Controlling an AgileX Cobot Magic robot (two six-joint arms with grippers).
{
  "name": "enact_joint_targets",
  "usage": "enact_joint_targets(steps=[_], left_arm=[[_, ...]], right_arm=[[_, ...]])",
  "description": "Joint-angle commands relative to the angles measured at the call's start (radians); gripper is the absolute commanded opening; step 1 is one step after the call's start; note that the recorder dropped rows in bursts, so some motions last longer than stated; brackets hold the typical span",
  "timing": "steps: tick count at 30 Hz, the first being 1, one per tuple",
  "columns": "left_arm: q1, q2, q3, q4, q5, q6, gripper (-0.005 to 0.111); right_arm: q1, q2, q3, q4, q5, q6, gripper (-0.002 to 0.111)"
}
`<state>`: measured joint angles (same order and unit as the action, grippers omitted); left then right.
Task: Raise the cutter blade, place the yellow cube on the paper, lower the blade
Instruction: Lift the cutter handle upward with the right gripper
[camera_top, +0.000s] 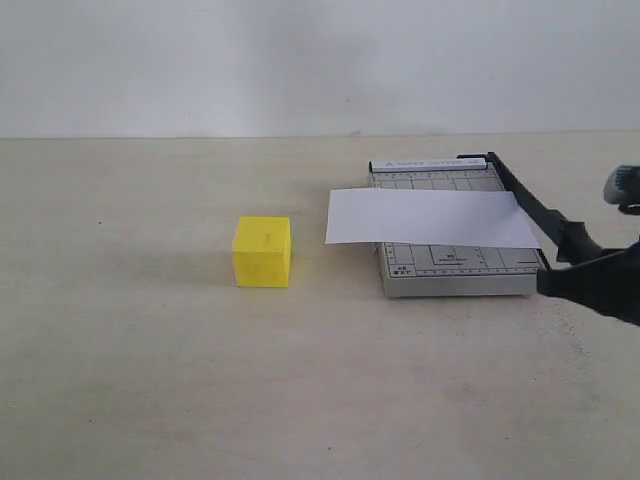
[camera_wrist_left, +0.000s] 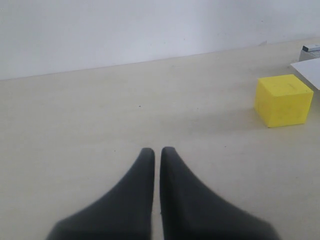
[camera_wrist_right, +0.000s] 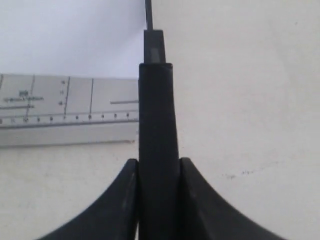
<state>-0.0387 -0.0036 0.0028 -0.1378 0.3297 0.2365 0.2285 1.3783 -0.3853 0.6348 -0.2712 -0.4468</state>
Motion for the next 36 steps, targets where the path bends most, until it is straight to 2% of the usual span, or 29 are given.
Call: enact_joint_targets(steps=[1,14,24,33,36], left_arm=[[-0.006,0.004,-0.003,0.002,-0.017,0.004,0.005],[-0.006,0.004,-0.003,0.002,-0.017,0.004,0.005],[-0.006,0.004,-0.003,0.002,-0.017,0.004,0.005],[-0.006,0.004,-0.003,0.002,-0.017,0.004,0.005],[-0.006,0.004,-0.003,0.002,-0.017,0.004,0.005]], right_arm=[[0.004,-0.118,-0.010,0.000,-0.066,0.012,0.000],[0.004,-0.202,-0.032,-0.025,-0.260,0.012,0.000],[0.004,-0.202,-0.071,-0.040,-0.238,-0.007,0.000],[0.002,-0.202,-0.071,-0.042,-0.092,-0.027,0.000],[0.002,-0.202,-0.071,-0.042,-0.066,-0.036,0.009]])
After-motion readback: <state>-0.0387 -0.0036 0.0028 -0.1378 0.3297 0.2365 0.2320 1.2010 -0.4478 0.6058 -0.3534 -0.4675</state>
